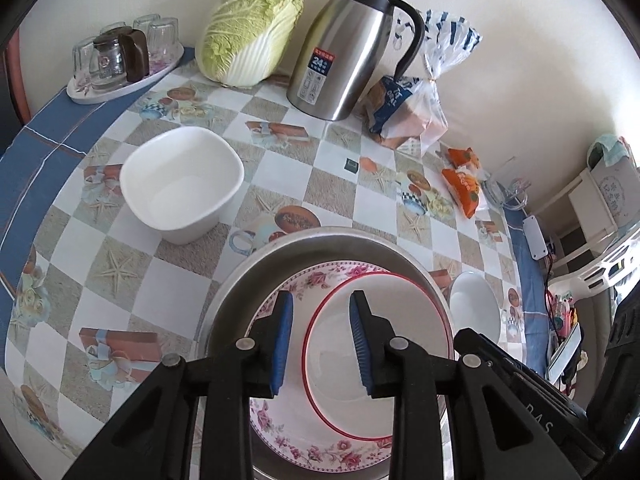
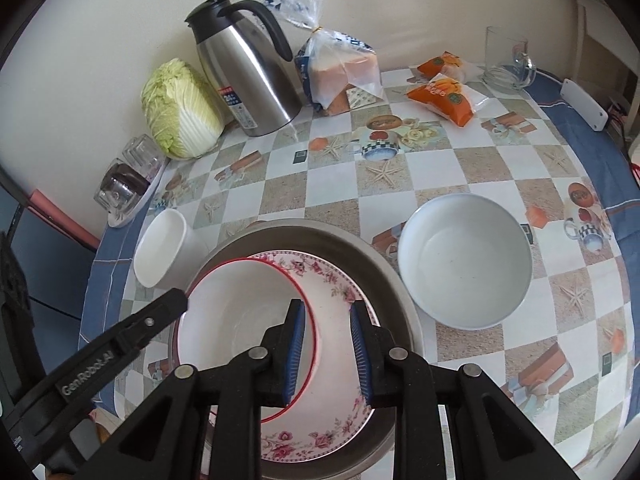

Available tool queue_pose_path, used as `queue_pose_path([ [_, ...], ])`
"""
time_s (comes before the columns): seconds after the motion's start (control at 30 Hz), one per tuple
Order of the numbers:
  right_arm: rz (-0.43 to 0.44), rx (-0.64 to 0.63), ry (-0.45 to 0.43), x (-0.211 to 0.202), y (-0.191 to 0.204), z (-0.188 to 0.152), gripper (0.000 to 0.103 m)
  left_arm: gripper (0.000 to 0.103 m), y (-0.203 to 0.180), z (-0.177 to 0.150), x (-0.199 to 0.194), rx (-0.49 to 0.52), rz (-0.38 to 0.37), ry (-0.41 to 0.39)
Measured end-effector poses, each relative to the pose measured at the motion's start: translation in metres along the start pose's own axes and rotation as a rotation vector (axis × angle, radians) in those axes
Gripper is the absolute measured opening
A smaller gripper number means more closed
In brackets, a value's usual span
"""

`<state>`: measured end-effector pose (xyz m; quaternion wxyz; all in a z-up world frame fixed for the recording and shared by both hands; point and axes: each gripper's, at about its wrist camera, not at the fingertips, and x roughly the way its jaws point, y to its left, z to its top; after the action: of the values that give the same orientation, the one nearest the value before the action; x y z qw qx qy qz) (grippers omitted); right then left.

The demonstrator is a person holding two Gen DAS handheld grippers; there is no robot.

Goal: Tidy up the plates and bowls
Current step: 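Withdraw both open tools up from the tray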

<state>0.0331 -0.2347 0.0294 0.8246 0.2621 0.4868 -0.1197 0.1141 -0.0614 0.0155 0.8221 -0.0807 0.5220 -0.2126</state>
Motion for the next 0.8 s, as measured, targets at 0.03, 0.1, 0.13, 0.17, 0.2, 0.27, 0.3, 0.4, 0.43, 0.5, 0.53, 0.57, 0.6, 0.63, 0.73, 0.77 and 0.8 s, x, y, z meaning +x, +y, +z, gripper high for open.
queue_pose_path([
  [0.03,-0.003,0.004,-0.001,0.0,-0.001,0.0,0.026,0.031,0.001,0.0,0.0,-0.005,0.004,-0.002],
  [0.1,-0.013,0.013,-0.002,0.0,-0.004,0.0,0.037,0.044,0.004,0.0,-0.001,-0.019,0.027,-0.009],
  [0.13,-0.02,0.021,-0.002,-0.001,-0.006,0.001,0.051,0.049,0.006,0.0,-0.002,-0.025,0.046,-0.016],
  [0.17,-0.028,0.028,-0.003,0.0,-0.008,0.001,0.061,0.05,0.007,0.0,-0.003,-0.028,0.053,-0.018],
  [0.2,-0.029,0.035,-0.005,0.0,-0.01,0.001,0.064,0.051,0.009,0.001,-0.002,-0.034,0.057,-0.018],
  [0.27,-0.02,0.055,-0.006,0.001,-0.014,0.001,0.072,0.063,0.013,0.001,-0.003,-0.056,0.068,-0.018],
  [0.3,-0.016,0.065,-0.004,0.002,-0.016,0.001,0.075,0.066,0.015,0.001,-0.003,-0.063,0.078,-0.024],
  [0.4,-0.015,0.079,-0.007,0.004,-0.021,0.001,0.087,0.077,0.019,0.002,-0.004,-0.068,0.115,-0.036],
  [0.43,-0.017,0.08,-0.008,0.004,-0.021,0.0,0.093,0.078,0.02,0.002,-0.005,-0.072,0.126,-0.04],
  [0.5,-0.019,0.08,-0.012,0.005,-0.022,0.0,0.103,0.079,0.024,0.002,-0.005,-0.087,0.139,-0.047],
  [0.53,-0.022,0.077,-0.016,0.005,-0.021,0.0,0.103,0.085,0.026,0.003,-0.006,-0.097,0.151,-0.055],
  [0.57,-0.028,0.073,-0.015,0.005,-0.021,0.0,0.103,0.096,0.027,0.002,-0.006,-0.103,0.165,-0.062],
  [0.6,-0.03,0.071,-0.016,0.005,-0.02,0.0,0.103,0.101,0.028,0.002,-0.005,-0.1,0.193,-0.056],
  [0.63,-0.027,0.07,-0.02,0.005,-0.021,0.0,0.103,0.103,0.029,0.002,-0.005,-0.091,0.212,-0.057],
  [0.73,-0.028,0.064,-0.033,0.004,-0.02,0.0,0.103,0.103,0.03,0.002,-0.003,-0.079,0.241,-0.054],
  [0.77,-0.032,0.058,-0.04,0.003,-0.019,0.0,0.103,0.103,0.03,0.001,-0.004,-0.078,0.244,-0.055],
  [0.8,-0.034,0.054,-0.046,0.002,-0.019,0.0,0.103,0.103,0.03,0.001,-0.004,-0.076,0.247,-0.057],
])
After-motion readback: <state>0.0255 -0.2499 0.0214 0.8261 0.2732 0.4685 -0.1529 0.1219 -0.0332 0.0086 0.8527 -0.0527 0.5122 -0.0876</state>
